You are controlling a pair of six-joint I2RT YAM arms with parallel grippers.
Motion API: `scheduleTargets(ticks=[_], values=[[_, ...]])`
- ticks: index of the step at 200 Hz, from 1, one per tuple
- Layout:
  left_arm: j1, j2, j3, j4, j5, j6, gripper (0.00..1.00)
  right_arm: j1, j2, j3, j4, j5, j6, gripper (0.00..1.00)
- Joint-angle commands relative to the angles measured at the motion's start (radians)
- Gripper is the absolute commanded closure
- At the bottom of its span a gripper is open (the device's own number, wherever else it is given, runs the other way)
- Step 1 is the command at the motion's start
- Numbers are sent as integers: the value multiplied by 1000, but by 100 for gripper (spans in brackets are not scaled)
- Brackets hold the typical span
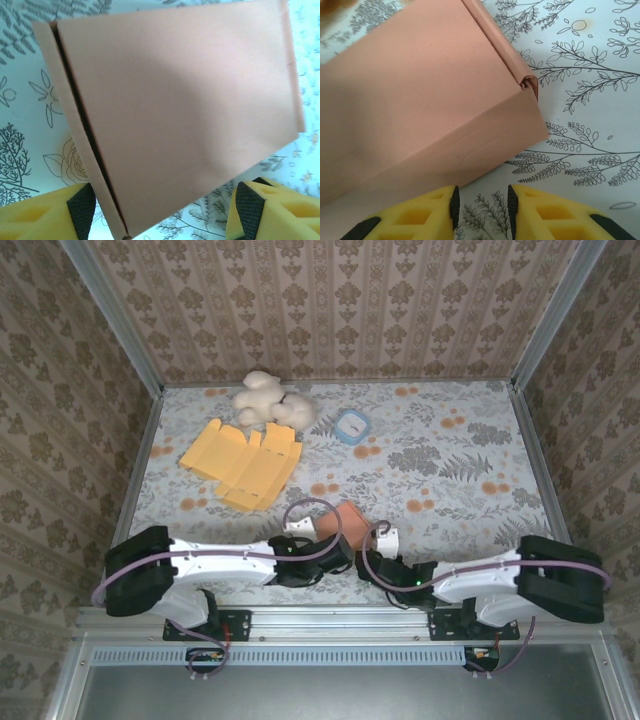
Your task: Fold the paper box
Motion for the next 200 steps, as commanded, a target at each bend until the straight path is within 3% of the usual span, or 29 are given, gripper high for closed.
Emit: scheduleTargets(ticks=[1,28,46,57,89,115,144,200], values=[[14,-59,5,-56,-73,71,22,-33,-102,3,-167,-64,1,66],[86,-97,31,-15,-112,304,20,-111,-202,-7,-227,-172,-29,72],[182,-98,50,28,-81,510,19,-160,-254,-24,-231,-230,-28,89],[238,-102,26,139,-23,670,19,-177,-284,-34,-227,-245,-14,100],[408,-103,-102,529,297,1029,19,-256,-316,-57,-181,-369,7,100],[504,-50,-96,598,460,1142,19,-339,-266,-55,-128,-481,7,100],[541,45,-69,649,604,1203,19,-407,-179,-63,-26,-571,27,100],[551,197,-31,714,677,1191,20,-444,-69,-54,59,-585,41,100]])
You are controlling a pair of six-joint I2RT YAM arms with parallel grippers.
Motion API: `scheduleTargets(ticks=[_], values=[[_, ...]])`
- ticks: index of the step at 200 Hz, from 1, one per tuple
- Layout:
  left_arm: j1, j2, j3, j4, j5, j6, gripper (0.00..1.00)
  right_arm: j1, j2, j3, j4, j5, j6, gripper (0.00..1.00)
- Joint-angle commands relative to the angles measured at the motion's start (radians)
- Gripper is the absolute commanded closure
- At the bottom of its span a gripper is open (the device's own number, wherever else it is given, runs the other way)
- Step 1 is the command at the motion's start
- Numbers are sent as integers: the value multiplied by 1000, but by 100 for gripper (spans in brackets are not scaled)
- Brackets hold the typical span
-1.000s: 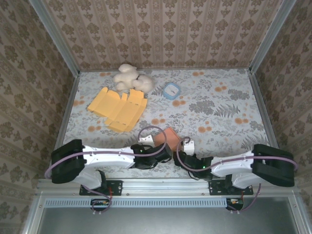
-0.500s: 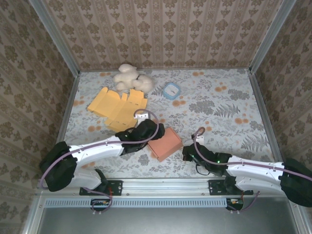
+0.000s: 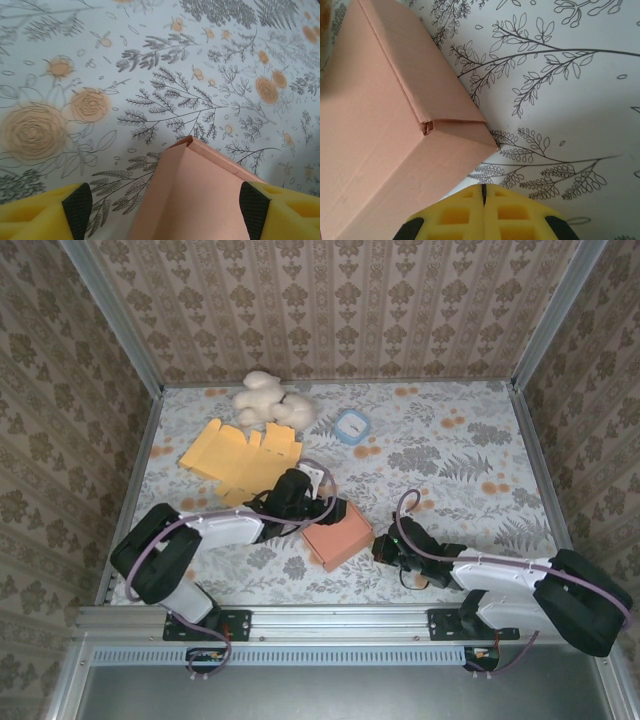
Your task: Fold the paper box
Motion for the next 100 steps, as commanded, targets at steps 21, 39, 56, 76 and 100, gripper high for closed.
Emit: scheduleTargets(ticks=[21,39,56,76,100], values=[[6,98,44,118,115,-10,21,-50,67,-8,90,-35,16,100],[2,135,44,150,136,-39,22,-69,97,-17,121,-43,18,100],[-5,164,43,175,146,-68,23,-73,129,-16,145,-58,18,100],[-23,192,39,207,154,-104,24,-75,165,-13,181,-64,22,100],[-57,221,28,261,184,-154,28,-77,201,-1,224,-59,-12,100]])
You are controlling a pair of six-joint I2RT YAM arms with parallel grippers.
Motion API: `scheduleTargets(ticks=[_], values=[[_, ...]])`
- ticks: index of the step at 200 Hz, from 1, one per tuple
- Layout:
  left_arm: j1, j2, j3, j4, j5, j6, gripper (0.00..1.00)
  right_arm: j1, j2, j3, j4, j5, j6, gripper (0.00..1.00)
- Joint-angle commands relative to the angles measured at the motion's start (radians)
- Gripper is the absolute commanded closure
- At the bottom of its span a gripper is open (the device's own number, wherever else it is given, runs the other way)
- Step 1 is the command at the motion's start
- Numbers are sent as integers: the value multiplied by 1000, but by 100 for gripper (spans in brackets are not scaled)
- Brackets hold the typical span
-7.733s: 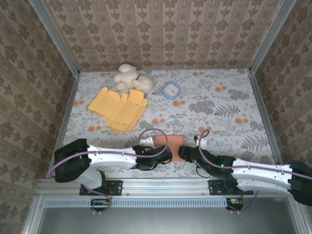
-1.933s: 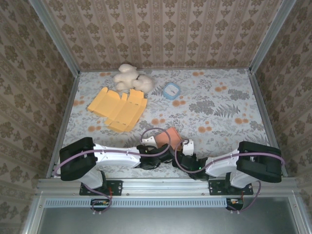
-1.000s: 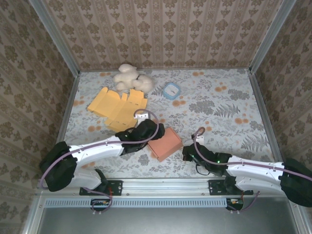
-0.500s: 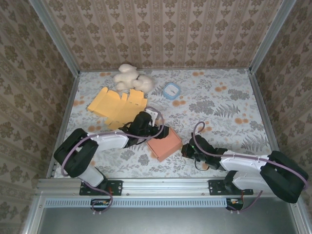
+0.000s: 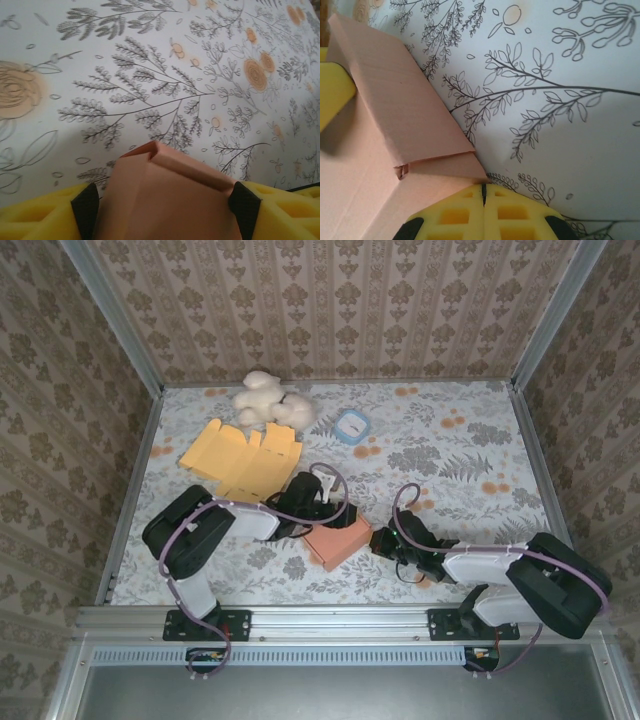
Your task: Fold the paper box
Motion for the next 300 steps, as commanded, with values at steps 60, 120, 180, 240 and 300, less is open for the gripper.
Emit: scheduleTargets(ticks=[60,120,180,240,300], values=[[-170,120,10,254,131,-221,32,-6,138,8,258,-36,-94,100],[-178,105,10,281,156,-289,35,-20,40,10,217,0,-132,100],[-124,17,-21,129,-6,-265,34,-23,-183,-31,-52,149,-115,100],[-95,-20,-42,134,-28,-293,31,-27,-459,-1,-458,223,-164,100],[-98,-183,-166,110,-100,-279,29,-12,-640,-70,-600,105,-106,100]])
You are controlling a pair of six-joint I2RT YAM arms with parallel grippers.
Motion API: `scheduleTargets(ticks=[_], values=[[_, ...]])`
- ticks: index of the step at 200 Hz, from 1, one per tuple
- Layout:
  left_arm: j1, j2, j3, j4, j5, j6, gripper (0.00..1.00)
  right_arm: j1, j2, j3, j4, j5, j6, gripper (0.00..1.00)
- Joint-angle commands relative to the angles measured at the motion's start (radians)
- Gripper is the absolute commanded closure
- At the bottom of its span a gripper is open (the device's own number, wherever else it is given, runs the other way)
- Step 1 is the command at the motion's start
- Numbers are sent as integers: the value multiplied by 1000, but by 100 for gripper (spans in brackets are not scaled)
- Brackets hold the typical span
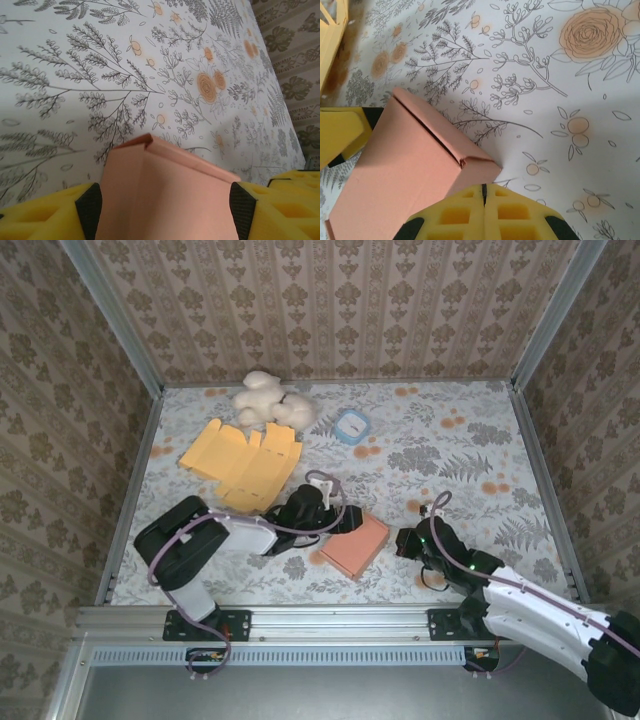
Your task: Fold the paper box
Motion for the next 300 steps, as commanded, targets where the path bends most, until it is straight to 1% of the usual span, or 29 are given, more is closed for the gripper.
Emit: scheduleTargets(ticks=[1,17,39,59,77,90,114,143,181,205,245,300], values=[[-8,-86,-57,-27,-36,3,29,16,-51,-46,-88,-61,45,100],[-32,-137,-91,-71,-66,30,29,38,-68,-84,-61,-92,93,100],[-92,-201,-122,-146,-143,63,29,98,-67,-117,-18,-109,146,100],[-143,-269,-138,-214,-221,85,28,197,-61,-126,16,-62,200,100],[-170,-312,-138,-285,-279,103,27,291,-51,-133,51,-6,246,100],[-176,-329,-149,-297,-294,99,27,337,-37,-141,89,16,274,100],[-185,-346,-179,-281,-302,85,27,393,-5,-144,136,43,306,100],[-208,-337,-184,-285,-321,74,27,422,25,-124,146,61,311,100],[-264,-322,-184,-273,-356,55,27,443,81,-123,195,68,325,100],[-291,-312,-179,-286,-391,53,27,470,139,-115,240,77,332,100],[-314,-286,-197,-279,-419,31,27,500,238,-86,297,89,332,100],[-368,-232,-185,-213,-419,3,27,514,385,-41,429,91,337,100]])
